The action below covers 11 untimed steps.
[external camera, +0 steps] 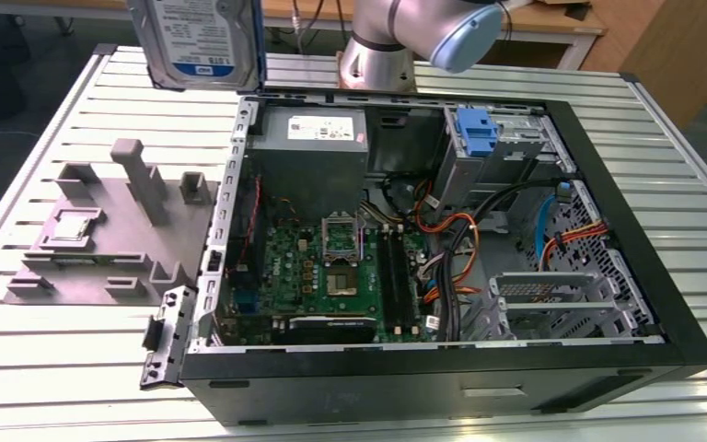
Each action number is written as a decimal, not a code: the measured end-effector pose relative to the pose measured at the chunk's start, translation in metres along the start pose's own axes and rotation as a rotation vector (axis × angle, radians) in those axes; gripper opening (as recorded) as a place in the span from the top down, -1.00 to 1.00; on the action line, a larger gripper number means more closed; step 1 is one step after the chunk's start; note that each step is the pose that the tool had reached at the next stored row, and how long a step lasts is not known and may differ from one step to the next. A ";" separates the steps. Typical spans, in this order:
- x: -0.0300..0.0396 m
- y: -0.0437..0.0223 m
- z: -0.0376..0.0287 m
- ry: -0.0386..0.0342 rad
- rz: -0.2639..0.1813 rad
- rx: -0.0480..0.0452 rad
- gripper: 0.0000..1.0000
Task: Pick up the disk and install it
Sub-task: 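Pick up the disk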
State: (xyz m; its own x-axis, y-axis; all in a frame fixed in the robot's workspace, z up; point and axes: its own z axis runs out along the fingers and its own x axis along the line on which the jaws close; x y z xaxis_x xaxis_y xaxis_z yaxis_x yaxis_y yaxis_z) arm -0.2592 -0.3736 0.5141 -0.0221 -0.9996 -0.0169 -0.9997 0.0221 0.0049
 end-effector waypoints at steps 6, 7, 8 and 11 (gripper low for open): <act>-0.0005 -0.0210 0.0000 0.0000 0.000 0.0000 0.26; -0.0005 -0.0224 0.0000 0.0001 0.000 0.0000 0.26; -0.0001 -0.0233 0.0001 0.0000 0.000 0.0000 0.26; 0.0045 -0.0252 0.0003 -0.0001 0.000 0.0001 0.26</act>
State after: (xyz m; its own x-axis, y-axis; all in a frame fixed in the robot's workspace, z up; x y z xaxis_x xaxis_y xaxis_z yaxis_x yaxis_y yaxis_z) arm -0.2341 -0.3786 0.5137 -0.0221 -0.9996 -0.0170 -0.9997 0.0221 0.0047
